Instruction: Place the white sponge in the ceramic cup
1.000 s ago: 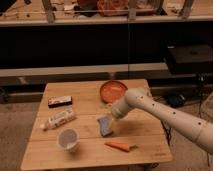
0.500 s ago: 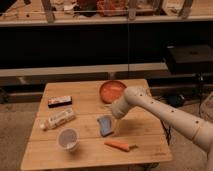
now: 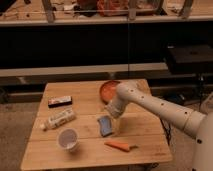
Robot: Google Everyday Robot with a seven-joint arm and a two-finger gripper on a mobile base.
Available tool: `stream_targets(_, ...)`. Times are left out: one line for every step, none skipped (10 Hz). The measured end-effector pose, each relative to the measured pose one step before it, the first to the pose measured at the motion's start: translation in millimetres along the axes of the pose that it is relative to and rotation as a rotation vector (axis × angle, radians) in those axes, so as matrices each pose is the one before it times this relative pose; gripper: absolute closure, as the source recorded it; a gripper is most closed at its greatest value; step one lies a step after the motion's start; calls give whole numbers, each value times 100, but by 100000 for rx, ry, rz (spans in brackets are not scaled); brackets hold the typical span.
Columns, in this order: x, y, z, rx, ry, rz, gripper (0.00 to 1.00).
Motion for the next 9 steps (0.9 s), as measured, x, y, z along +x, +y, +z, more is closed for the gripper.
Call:
stream_targets(-216,310,142,-170,1136,1780,20)
stream_targets(48,424,179,-567,417,532,20)
stream_targets(151,734,240,-785,805,677,20)
stream_targets(317,267,238,-342,-15,491,20)
stream_targets(521,63,335,-384,-480,-185,20)
stream_targets(409,-43,425,-513,-880,-477,20)
stream_targets(358,-50,342,-260,-695,-263,20)
stream_targets(166,-77,150,-42,-490,-215,20)
stream_targets(73,-40,121,-48,-346,-84,20)
